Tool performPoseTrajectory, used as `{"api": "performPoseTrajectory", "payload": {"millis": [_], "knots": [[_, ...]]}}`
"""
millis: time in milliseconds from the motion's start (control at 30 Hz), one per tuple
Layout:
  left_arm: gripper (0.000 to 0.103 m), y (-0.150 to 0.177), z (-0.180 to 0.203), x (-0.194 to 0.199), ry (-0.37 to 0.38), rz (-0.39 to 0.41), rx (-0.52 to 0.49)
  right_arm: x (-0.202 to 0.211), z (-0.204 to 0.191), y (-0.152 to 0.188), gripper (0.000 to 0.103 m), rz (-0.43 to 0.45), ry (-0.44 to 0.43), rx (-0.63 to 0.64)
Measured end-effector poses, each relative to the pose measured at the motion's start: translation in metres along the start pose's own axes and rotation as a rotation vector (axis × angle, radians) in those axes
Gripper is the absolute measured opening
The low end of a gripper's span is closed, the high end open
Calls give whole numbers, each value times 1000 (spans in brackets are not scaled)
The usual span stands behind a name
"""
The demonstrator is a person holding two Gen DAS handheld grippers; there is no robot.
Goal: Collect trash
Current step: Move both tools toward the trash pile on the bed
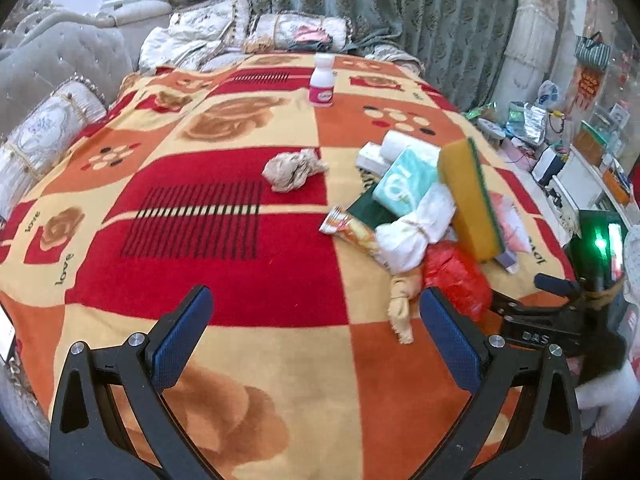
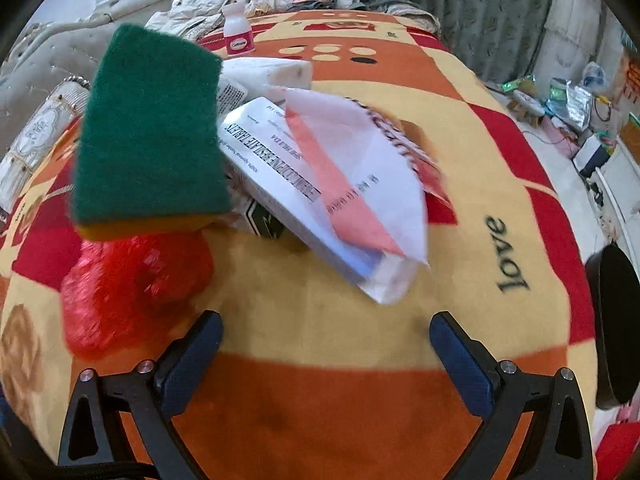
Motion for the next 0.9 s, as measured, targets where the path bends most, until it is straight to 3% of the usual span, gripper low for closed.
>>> {"api": "performPoseTrajectory", "payload": {"millis": [200, 433, 633, 900], "knots": [[102, -18, 13, 14, 31, 55, 14, 62, 12, -6, 103, 176, 12, -15], [102, -41, 20, 34, 6, 136, -2, 119, -7, -34, 103, 356, 4, 9], [102, -51, 19, 38, 3, 158, 13, 144, -18, -53, 103, 441, -15, 27], [102, -56, 18, 37, 3, 165, 14, 148, -22, -61, 103, 465, -39, 24]]}}
Point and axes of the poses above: each gripper's, at about its wrist camera, not at the fingertips, and x roughly against the way its jaws point, z to its right, y to its underside, the point moved 8 cm from there along -x, roughly the way its jaws point, and after that the axes turned 11 degrees about -x, right-handed, at the moved point
